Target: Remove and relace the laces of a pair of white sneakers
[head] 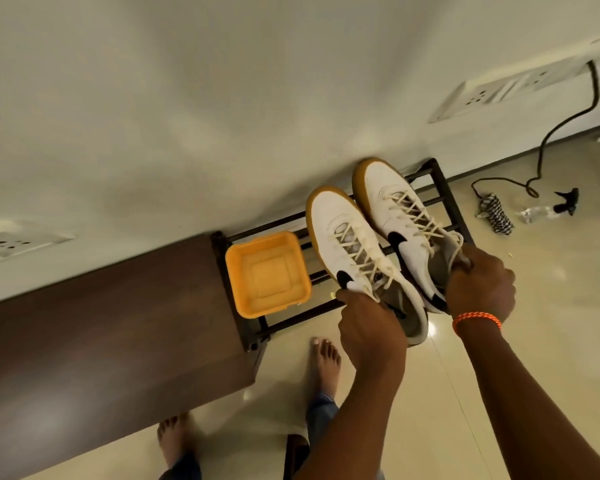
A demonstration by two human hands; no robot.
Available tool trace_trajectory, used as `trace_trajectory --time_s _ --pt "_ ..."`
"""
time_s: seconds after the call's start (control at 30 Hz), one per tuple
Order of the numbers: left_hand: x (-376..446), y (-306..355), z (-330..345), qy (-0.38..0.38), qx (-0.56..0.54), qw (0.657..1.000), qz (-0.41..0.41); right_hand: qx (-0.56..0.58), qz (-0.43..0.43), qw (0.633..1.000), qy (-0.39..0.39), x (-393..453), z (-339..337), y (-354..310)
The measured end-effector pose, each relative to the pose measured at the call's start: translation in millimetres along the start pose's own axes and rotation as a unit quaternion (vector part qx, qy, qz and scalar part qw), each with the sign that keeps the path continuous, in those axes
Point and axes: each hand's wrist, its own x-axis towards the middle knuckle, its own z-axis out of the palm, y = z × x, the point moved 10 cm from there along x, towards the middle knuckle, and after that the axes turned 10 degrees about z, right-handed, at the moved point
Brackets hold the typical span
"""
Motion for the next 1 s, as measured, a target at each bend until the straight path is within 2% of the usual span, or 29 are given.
trace_trajectory --time_s 0.03,0.1,0.3,0.43,1.0 --pt "-2 -24 30 0.022 0.004 1.0 -0.016 0.0 0.006 1.0 -0.003 6 4 3" --pt "2 -29 27 0.037 -0.004 0.998 -0.043 0.005 0.012 1.0 -0.003 17 11 8" --pt "27 -30 31 0.059 0.037 0.997 -0.04 0.01 0.081 0.997 0.006 42 28 24" --pt "39 -27 27 0.085 0.075 0.993 -0.033 0.03 0.091 0.995 -0.005 51 36 31" --pt "55 -31 36 0.054 0.093 0.993 -0.043 0.06 0.094 0.993 -0.04 43 67 43"
